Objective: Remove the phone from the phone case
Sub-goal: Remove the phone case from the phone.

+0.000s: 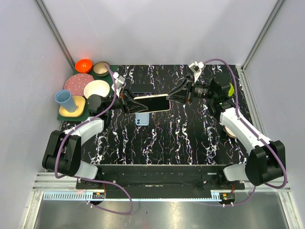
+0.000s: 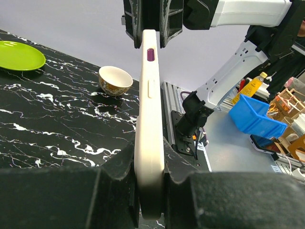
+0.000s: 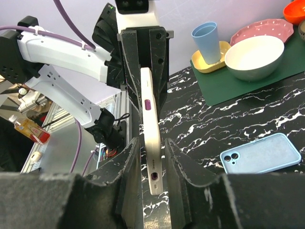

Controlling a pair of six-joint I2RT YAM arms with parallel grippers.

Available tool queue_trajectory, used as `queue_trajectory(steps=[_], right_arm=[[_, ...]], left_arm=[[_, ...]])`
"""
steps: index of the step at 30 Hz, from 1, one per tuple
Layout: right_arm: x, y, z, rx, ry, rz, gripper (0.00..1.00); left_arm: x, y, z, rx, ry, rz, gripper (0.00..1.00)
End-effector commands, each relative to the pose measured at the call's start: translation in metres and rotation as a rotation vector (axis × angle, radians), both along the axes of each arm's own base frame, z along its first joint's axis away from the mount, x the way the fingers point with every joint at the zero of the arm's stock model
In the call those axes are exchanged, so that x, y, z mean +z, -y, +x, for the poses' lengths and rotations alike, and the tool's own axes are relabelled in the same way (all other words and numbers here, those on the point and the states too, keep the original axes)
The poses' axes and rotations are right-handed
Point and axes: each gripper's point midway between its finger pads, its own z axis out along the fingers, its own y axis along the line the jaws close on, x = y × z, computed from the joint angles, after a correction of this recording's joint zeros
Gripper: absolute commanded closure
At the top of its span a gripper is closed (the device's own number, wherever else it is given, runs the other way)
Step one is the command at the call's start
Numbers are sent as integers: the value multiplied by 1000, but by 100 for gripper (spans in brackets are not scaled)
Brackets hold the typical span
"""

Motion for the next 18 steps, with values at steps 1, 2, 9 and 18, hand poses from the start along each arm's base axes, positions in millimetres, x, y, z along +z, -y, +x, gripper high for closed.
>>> queue_trajectory(steps=[1,2,9,18], right_arm=[[15,5,-5,-12,72,20,69],[16,6,-3,-15,74,23,70],[24,7,-11,41,3,71,78],[23,6,-16,72,-51,84,84]], left_arm=[[28,-2,-7,17,220,-72,100],[28,-2,-7,17,221,-72,100],[27,-2,-7,13,224,-69,100],[29,-2,-10,5,238,-68,100]])
